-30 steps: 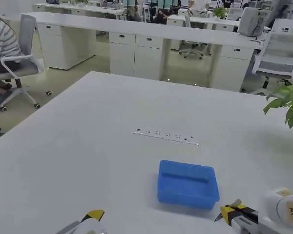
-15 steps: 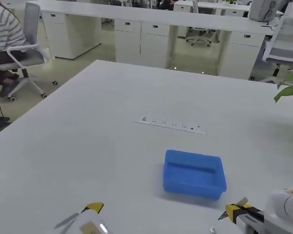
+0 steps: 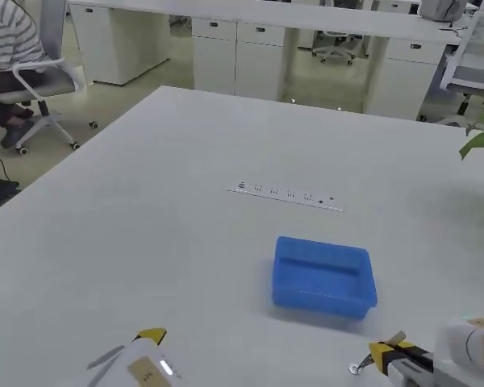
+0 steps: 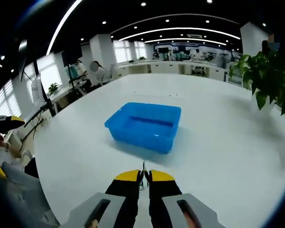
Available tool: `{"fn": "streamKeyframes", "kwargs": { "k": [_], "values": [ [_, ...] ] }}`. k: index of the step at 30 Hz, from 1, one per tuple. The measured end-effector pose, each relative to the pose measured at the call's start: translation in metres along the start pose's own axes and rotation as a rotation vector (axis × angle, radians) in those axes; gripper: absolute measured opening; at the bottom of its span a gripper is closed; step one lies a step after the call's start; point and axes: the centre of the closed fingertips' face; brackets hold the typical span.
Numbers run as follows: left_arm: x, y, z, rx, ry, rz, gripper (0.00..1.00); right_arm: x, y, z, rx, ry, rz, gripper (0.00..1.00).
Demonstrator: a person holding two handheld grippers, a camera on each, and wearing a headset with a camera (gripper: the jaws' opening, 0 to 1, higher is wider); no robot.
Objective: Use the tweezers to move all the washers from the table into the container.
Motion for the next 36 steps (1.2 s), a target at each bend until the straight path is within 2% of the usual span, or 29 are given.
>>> {"fn": "streamKeyframes", "kwargs": {
  "k": [15,21,26,32,36],
  "values": [
    [0.000,0.002,-0.002,-0.010,0.001,0.007,0.95,0.002,0.006,-0.001,-0.010,-0.001,0.010,0.03],
    [0.002,0.003,-0.002,-0.010,0.000,0.006,0.95,0.000,0.006,-0.003,-0.064,-0.014,0.013,0.02],
    [0.002,0.002,0.000,-0.006,-0.008,0.003,0.95,0.000,0.003,-0.002,-0.056,0.002,0.005,0.01],
    [-0.001,0.003,0.002,0.002,-0.014,0.002,0.95,0.004,0.002,0.001,0.001,0.024,0.017,0.01],
    [-0.003,0.006,0.002,-0.007,-0.022,0.015,0.95,0.002,0.004,0.009,-0.003,0.009,0.024,0.01]
  ]
}}
Point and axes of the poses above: the centre of the closed fingertips' face, and the gripper's own axes: x roughly forward along the fingers, y roughly to its left, z roughly out of its top, and after that the axes turned 11 degrees about -y, right-handed
